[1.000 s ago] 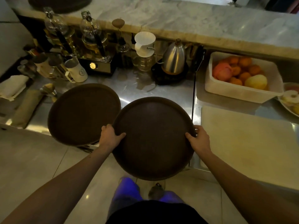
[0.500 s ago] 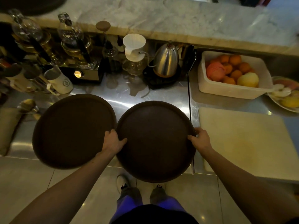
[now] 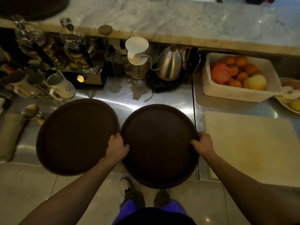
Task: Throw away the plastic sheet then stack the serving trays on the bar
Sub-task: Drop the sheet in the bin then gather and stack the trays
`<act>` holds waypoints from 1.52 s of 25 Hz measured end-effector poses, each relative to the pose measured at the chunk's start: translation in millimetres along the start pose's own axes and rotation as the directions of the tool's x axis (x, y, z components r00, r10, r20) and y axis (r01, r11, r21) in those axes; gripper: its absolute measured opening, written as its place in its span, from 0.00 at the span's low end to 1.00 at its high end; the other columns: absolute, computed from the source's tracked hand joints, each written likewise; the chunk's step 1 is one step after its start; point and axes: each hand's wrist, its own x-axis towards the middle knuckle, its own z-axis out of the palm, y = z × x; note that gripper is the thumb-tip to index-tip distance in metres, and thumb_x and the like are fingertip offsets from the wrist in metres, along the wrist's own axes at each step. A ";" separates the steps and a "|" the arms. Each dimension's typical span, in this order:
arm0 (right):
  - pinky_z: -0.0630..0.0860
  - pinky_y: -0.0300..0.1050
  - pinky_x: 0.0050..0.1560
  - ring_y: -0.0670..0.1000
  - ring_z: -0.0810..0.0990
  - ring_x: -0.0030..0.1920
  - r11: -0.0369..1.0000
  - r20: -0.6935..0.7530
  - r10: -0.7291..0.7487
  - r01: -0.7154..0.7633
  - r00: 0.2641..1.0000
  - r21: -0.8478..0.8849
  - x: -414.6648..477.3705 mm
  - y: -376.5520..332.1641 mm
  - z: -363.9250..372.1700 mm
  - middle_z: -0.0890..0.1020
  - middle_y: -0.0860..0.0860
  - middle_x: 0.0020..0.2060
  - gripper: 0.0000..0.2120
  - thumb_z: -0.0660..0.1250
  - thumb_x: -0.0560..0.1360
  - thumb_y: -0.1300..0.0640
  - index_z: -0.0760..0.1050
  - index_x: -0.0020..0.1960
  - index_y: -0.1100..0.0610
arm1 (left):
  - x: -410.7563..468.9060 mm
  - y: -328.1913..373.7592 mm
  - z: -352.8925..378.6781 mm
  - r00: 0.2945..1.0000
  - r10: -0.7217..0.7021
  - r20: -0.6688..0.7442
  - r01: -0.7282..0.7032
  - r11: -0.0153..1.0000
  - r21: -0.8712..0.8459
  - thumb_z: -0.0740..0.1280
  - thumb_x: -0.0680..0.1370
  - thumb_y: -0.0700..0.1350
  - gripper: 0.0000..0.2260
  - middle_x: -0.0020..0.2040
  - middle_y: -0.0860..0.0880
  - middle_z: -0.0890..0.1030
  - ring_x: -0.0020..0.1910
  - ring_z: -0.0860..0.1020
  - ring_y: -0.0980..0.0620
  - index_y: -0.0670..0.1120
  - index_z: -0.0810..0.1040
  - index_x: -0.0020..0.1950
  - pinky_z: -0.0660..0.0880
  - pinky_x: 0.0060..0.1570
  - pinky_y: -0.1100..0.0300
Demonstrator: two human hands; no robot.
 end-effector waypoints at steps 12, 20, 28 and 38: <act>0.78 0.60 0.58 0.61 0.79 0.53 0.996 0.079 0.086 -0.085 0.993 -0.017 0.7 0.1 -4.2 0.76 0.62 0.57 0.20 0.69 0.71 0.58 0.75 0.61 0.64 | 0.4 9.9 3.9 0.999 -0.022 0.026 0.021 0.999 0.028 0.68 0.76 0.45 0.27 0.69 0.37 0.61 0.68 0.63 0.36 0.38 0.62 0.70 0.68 0.66 0.46; 0.77 0.57 0.58 0.60 0.76 0.50 0.993 0.098 0.076 -0.066 0.992 -0.098 -3.8 -1.6 -5.2 0.69 0.61 0.58 0.19 0.67 0.73 0.57 0.72 0.62 0.63 | -6.1 5.2 7.6 0.999 0.027 0.037 -0.030 0.997 0.075 0.67 0.76 0.46 0.31 0.71 0.37 0.60 0.69 0.62 0.37 0.38 0.58 0.74 0.69 0.66 0.47; 0.74 0.57 0.63 0.61 0.76 0.59 0.987 0.109 -0.139 0.147 0.984 -0.070 -10.5 -27.3 -8.3 0.69 0.61 0.63 0.27 0.65 0.76 0.55 0.64 0.73 0.57 | -18.1 9.1 2.8 0.982 0.152 -0.116 -0.144 0.987 0.073 0.62 0.79 0.53 0.30 0.73 0.37 0.59 0.70 0.62 0.36 0.41 0.57 0.76 0.69 0.64 0.44; 0.70 0.56 0.68 0.59 0.71 0.67 0.911 0.222 -0.359 0.392 0.907 -0.131 -10.7 -84.5 12.6 0.65 0.58 0.71 0.29 0.64 0.78 0.49 0.60 0.75 0.53 | -48.2 -23.6 -24.0 0.938 0.041 -0.343 -0.060 0.997 -0.045 0.59 0.80 0.57 0.28 0.72 0.39 0.65 0.68 0.67 0.39 0.44 0.60 0.75 0.68 0.63 0.44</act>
